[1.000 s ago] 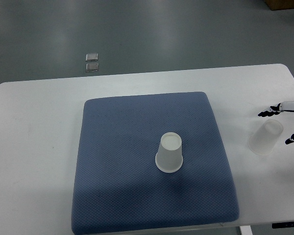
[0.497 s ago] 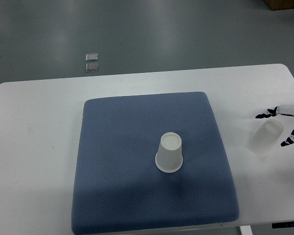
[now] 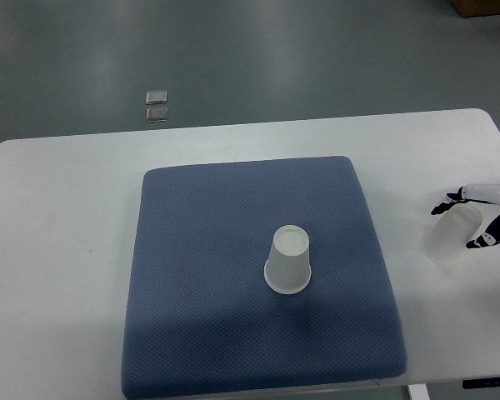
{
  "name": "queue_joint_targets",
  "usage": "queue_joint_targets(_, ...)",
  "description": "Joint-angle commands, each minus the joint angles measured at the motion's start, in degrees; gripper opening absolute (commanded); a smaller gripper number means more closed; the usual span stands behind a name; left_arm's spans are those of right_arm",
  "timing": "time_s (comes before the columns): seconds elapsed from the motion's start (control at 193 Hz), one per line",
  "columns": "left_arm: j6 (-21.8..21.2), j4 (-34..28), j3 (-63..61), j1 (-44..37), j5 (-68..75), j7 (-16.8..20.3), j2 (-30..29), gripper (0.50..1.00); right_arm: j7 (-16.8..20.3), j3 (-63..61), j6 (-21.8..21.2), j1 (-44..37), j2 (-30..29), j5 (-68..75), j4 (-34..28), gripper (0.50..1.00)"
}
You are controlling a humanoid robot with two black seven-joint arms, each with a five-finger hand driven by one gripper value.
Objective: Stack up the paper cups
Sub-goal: 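Lower the right hand and close its fingers around the white cup, then lift the cup and lower it onto the upside-down cup on the pad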
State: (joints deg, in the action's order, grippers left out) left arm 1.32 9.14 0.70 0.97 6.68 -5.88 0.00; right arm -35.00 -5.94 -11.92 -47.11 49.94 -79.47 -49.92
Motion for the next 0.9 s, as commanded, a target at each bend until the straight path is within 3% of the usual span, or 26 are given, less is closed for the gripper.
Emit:
queue_joint_targets(0.0,0.0,0.0,0.0,0.0,0.0,0.1,0.0,1.0,0.0,0.7,1.5,0.4,0.0,-0.1,0.2,0.799)
queue_joint_targets(0.088,0.0,0.0,0.0,0.0,0.0,0.0,0.0,1.0,0.0,0.7,1.8,0.7,0.0,-0.2,0.2,0.789)
queue_joint_targets(0.166,0.0,0.0,0.0,0.0,0.0,0.0,0.0,1.0,0.0,0.7,1.8,0.6,0.1,-0.2,0.2,0.725)
queue_joint_targets(0.259,0.0,0.0,0.0,0.0,0.0,0.0,0.0,1.0,0.0,0.7,1.8,0.5,0.1,-0.2,0.1,0.688)
queue_joint_targets(0.694,0.0,0.0,0.0,0.0,0.0,0.0,0.0,1.0,0.0,0.0,0.8,-0.4,0.3,0.8,0.2,0.684)
queue_joint_targets(0.896,0.0,0.0,0.0,0.0,0.0,0.0,0.0,1.0,0.0,-0.5,-5.4,-4.8,1.0,5.4,-0.4,0.69)
